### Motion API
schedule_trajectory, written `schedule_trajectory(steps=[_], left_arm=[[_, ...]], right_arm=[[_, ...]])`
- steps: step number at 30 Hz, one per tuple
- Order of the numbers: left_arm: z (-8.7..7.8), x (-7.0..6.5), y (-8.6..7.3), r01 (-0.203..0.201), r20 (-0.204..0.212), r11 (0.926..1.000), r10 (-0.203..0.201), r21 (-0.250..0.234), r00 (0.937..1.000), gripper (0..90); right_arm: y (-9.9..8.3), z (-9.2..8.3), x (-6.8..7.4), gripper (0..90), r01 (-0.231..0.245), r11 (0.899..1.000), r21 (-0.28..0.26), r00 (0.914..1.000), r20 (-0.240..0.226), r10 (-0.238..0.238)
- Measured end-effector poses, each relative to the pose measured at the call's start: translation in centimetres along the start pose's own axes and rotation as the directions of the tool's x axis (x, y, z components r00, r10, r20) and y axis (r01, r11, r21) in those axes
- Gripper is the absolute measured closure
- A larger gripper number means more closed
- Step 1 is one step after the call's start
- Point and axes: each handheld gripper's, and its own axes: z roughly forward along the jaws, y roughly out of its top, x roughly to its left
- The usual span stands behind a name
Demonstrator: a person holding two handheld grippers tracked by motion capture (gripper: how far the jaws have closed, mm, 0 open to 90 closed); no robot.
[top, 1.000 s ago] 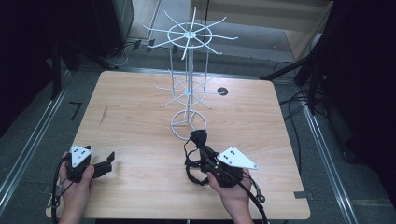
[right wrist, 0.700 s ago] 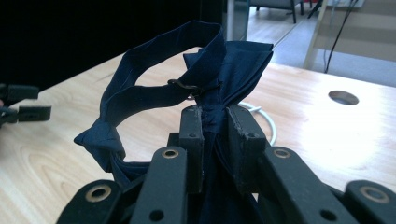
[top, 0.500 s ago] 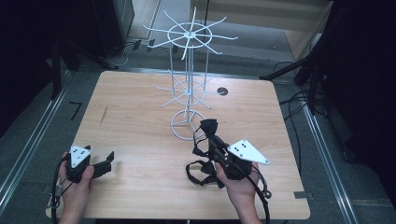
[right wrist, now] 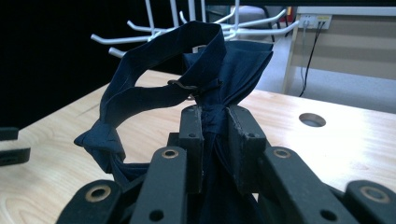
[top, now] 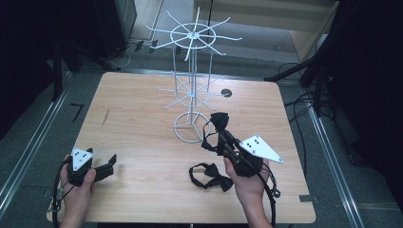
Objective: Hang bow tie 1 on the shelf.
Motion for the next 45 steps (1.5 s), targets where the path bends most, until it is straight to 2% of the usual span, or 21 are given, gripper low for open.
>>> schedule_trajectory(steps=[7,14,27,45], left_arm=[[0.0,0.0,0.0,0.000,0.000,1.0000,0.000,0.000,1.0000,13.3],[0.0,0.0,0.0,0.002,-0.001,1.0000,-0.002,-0.002,1.0000,13.3],[0.0,0.0,0.0,0.001,-0.002,1.0000,-0.001,-0.002,1.0000,13.3],[0.0,0.0,0.0,0.003,-0.002,1.0000,-0.003,-0.004,1.0000,13.3]], right_arm=[[0.8,0.1,-0.2,77.9,0.001,1.000,-0.017,0.9999,0.015,-0.001],[1.1,0.3,-0.5,77.9,-0.018,1.000,-0.025,0.9992,0.034,0.019],[1.7,-0.4,-1.8,77.9,-0.039,0.998,-0.047,0.9969,0.066,0.042],[2.2,0.7,-2.5,77.8,-0.043,0.998,-0.046,0.9936,0.103,0.047]])
